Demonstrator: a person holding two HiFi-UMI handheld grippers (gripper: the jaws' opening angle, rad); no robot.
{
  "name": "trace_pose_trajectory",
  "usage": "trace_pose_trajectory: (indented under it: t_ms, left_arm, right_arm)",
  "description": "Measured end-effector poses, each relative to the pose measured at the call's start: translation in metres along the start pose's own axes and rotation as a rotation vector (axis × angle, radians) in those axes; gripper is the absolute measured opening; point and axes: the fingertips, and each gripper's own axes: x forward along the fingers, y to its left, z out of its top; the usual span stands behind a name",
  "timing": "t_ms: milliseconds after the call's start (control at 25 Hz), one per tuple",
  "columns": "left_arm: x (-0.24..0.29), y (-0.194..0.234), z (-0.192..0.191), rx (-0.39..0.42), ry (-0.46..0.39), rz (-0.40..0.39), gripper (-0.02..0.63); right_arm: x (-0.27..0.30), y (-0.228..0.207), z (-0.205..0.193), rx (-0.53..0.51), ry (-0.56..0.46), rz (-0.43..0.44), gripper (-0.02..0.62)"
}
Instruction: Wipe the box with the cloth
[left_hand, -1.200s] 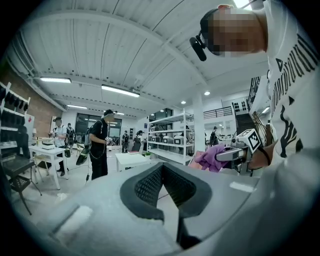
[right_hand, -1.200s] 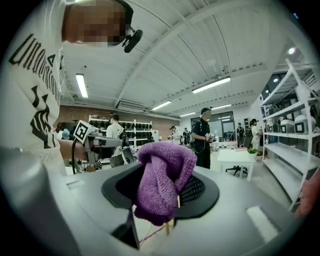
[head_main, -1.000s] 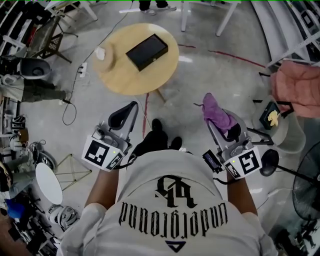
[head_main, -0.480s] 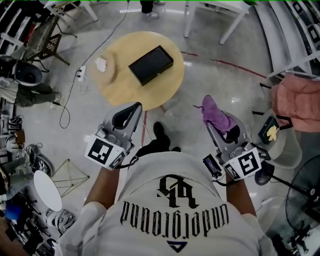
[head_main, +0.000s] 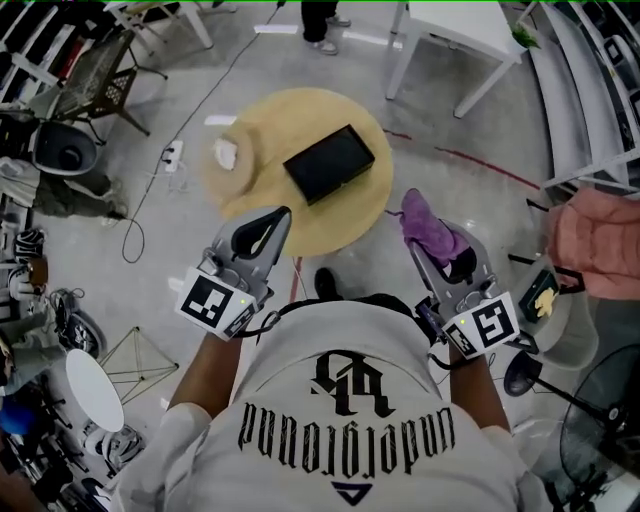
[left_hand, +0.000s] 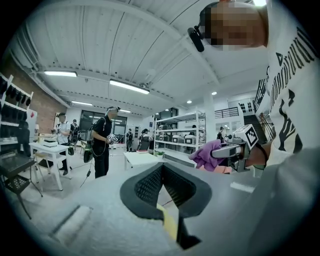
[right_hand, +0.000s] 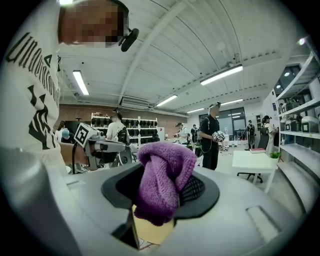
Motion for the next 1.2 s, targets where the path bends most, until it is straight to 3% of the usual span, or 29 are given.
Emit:
trace_pose_trajectory:
  t_ms: [760, 1200]
  left_arm:
    - [0.006, 0.069, -0.012, -0.081, 0.013, 0.150, 0.006]
    - [0.056, 0.107, -0.058, -0.185, 0.076, 0.209, 0.008]
  right_arm:
    - [0.111, -0.029, -0.005, -0.035, 0.073, 0.166, 0.181]
    - [0.174, -0.087, -0.056, -0.033, 0.198, 0.255, 0.184]
